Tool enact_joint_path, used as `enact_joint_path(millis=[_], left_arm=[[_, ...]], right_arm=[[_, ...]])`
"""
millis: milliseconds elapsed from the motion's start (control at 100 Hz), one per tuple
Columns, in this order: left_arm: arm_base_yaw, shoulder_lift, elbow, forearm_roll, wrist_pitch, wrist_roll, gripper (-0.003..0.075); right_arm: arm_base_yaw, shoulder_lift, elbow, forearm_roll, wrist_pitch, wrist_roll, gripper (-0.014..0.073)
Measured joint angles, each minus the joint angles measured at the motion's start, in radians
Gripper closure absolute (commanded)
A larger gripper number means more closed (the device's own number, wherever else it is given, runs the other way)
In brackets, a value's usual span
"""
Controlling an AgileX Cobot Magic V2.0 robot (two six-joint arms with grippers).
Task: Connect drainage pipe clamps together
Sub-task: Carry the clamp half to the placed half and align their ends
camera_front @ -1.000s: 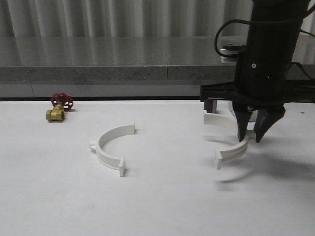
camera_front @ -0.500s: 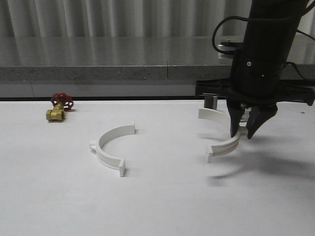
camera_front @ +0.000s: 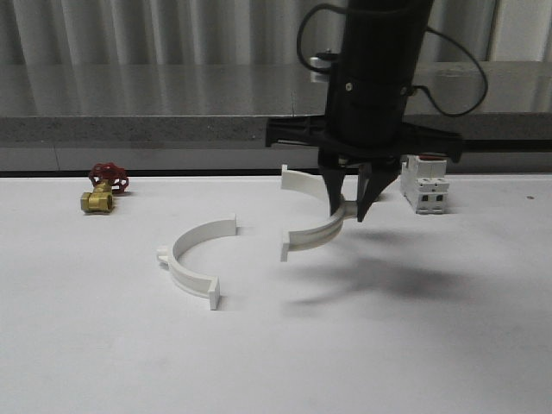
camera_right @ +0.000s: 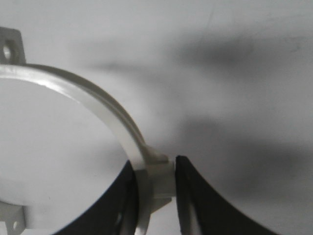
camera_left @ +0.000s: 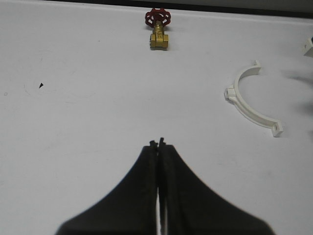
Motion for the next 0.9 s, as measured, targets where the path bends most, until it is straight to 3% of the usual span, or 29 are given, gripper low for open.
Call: enact_joint_path(millis=[440,900], left_arm=[[0.000,0.000,0.000,0.000,0.000,0.000,0.0740],[0.000,0.000,0.000,0.000,0.000,0.000,0.0740]], right_arm=[[0.057,0.103,-0.100,-0.001,0.016,0.056,0.0443],[0.062,0.154,-0.104,-0.002,0.016,0.094,0.0443]])
